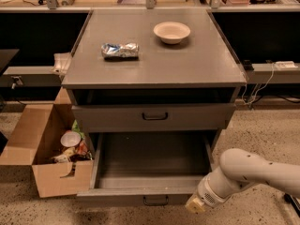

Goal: Close middle drawer

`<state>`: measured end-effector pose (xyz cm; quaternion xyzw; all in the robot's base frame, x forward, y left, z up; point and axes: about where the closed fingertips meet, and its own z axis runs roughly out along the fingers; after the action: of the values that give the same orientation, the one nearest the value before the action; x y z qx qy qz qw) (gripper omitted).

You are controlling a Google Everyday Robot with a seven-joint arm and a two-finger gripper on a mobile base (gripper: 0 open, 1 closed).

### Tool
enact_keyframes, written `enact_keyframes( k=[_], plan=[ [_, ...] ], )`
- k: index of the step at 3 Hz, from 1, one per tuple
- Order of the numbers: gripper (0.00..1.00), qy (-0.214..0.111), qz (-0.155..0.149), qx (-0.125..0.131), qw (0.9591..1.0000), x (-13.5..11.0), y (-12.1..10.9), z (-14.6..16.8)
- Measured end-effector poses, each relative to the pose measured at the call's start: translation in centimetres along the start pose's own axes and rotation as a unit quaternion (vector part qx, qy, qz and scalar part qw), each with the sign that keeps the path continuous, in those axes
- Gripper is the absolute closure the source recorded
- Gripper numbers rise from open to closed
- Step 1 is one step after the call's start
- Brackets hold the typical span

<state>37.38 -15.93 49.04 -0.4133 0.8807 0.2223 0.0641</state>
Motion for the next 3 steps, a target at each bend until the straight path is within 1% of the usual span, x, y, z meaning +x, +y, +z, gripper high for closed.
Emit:
enact_keyframes(
  k=[1,2,3],
  plan=[
    [1.00,0.000,0.000,0.000,1.0000,0.0,0.0,0.0],
    [1.00,-0.012,0.014,0.018,0.9997,1.2,-2.0,1.2],
    [1.00,-0.022,0.034,0.040,0.9984,2.7,-5.4,3.1]
  ],
)
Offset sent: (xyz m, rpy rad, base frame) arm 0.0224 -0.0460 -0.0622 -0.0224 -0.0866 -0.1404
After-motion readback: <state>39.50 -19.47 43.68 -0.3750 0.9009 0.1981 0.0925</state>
